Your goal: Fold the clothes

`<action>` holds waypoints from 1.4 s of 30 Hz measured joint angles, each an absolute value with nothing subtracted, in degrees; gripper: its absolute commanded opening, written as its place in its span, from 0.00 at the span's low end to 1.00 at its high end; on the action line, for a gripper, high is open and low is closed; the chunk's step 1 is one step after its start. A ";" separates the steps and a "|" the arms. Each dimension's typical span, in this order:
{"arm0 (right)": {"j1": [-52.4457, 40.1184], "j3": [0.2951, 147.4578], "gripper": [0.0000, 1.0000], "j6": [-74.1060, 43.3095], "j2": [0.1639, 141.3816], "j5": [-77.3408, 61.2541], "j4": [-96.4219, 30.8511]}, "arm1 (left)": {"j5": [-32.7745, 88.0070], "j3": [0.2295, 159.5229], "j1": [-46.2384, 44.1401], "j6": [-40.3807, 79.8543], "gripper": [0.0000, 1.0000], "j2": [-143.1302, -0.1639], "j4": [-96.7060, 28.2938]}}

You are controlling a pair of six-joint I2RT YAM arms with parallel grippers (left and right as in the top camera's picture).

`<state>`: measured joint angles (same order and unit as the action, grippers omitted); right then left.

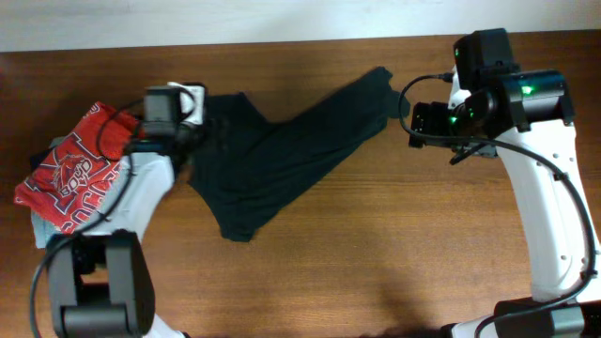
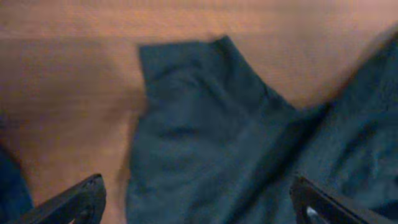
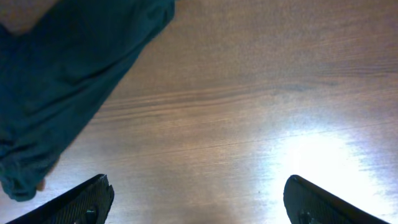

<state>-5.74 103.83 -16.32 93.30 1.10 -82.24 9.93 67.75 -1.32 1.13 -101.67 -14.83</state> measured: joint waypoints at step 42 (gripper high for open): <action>-5.74 101.80 0.88 -16.38 93.30 1.10 -82.02 | 11.53 85.08 -3.03 1.08 0.13 -125.38 -14.44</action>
